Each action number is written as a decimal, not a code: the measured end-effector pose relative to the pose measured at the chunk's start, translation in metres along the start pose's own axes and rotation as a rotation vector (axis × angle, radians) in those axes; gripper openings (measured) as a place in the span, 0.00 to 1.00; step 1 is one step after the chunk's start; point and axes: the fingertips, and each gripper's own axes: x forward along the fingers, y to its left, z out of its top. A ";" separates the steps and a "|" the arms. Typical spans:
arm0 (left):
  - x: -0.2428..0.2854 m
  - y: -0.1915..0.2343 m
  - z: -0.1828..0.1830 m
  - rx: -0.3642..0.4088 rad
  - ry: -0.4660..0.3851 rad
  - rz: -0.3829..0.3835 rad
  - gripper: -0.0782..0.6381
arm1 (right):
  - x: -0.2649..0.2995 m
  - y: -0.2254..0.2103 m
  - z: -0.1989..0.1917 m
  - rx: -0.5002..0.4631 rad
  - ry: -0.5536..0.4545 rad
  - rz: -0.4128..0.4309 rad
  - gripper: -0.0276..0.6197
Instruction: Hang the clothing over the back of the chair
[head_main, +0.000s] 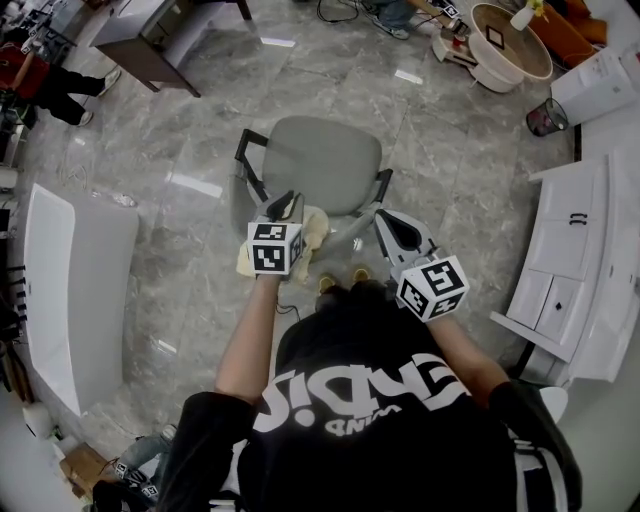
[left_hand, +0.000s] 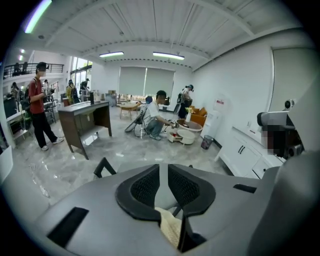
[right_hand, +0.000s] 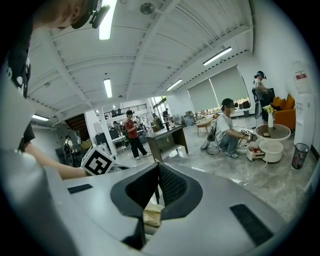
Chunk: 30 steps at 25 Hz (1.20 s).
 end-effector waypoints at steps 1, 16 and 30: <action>-0.003 0.000 0.002 -0.001 -0.009 0.009 0.19 | -0.001 0.000 0.000 -0.001 0.000 0.002 0.06; -0.111 -0.028 0.064 -0.059 -0.306 0.079 0.13 | -0.017 0.008 0.010 -0.058 -0.011 0.075 0.06; -0.177 -0.041 0.054 -0.077 -0.400 0.198 0.13 | -0.025 0.026 0.010 -0.109 -0.012 0.188 0.06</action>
